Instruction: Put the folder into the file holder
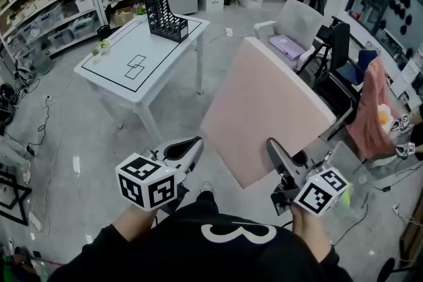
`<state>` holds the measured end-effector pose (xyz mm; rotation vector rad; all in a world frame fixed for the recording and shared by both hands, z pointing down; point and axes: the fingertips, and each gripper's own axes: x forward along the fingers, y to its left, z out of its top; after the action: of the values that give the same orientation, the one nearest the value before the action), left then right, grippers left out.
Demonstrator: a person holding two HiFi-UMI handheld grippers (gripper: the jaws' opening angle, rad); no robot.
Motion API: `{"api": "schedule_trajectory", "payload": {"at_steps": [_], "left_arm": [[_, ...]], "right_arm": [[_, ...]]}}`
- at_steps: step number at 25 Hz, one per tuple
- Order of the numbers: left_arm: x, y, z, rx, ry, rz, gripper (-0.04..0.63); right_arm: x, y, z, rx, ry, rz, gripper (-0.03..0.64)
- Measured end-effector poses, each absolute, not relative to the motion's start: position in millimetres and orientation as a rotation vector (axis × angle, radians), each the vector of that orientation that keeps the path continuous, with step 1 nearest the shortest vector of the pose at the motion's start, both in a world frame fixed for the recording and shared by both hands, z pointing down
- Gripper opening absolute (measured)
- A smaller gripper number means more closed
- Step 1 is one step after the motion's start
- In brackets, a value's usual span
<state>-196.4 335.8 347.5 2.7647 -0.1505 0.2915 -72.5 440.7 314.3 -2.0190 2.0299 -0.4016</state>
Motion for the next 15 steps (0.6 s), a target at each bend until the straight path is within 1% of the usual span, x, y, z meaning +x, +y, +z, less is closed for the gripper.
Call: {"api": "schedule_trajectory", "payload": {"at_steps": [8, 15], "left_arm": [[-168, 296, 366, 2.742, -0.136, 0.314, 0.006], [-122, 222, 379, 2.717, -0.131, 0.332, 0.006]], "right_arm": [[-43, 400, 329, -2.029, 2.017, -0.423, 0.146], [2, 325, 340, -2.035, 2.016, -0.458, 0.146]]}}
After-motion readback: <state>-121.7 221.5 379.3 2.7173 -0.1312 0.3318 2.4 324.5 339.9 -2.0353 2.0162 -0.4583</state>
